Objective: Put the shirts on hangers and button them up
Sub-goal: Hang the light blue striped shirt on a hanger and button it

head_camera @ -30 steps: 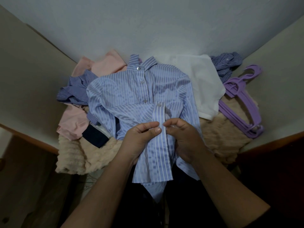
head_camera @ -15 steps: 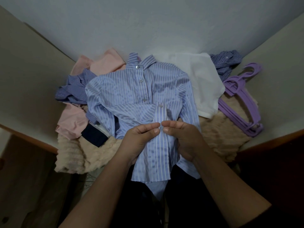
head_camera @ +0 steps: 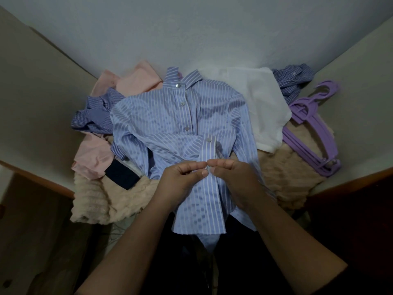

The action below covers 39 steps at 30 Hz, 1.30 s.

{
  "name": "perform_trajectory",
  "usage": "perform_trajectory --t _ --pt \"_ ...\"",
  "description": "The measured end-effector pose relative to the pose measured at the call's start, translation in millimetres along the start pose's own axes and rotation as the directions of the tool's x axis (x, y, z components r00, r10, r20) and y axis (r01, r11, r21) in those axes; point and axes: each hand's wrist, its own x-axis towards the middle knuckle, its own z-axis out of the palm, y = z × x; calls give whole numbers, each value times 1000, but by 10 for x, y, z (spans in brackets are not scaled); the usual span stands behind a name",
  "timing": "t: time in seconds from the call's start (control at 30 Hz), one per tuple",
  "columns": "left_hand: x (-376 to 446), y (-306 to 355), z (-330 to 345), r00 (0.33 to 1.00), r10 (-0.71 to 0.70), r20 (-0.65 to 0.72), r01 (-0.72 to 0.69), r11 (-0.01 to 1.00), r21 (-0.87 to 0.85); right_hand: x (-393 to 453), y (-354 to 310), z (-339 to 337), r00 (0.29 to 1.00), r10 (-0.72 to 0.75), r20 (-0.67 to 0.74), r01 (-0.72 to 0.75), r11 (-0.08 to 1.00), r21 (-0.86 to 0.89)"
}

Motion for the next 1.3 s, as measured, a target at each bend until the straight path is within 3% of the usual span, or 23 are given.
perform_trajectory --t 0.23,0.4,0.63,0.87,1.1,1.3 --pt "0 -175 -18 995 -95 -19 96 995 40 97 181 47 995 51 -89 -64 987 -148" --pt "24 -259 -84 993 -116 -14 116 993 -1 116 225 10 997 81 10 -81 997 11" --pt "58 -232 -80 999 -41 -35 43 997 71 183 228 5 995 94 31 -95 995 13" --pt "98 -238 -84 998 -4 -60 9 996 86 169 164 17 996 78 36 -72 986 -150" --pt "104 -247 -127 995 -78 67 81 996 -43 78 81 40 1000 25 -18 -28 967 -255" --pt "106 -251 -129 995 -60 81 58 998 27 44 97 48 999 26 -46 -38 958 -285"
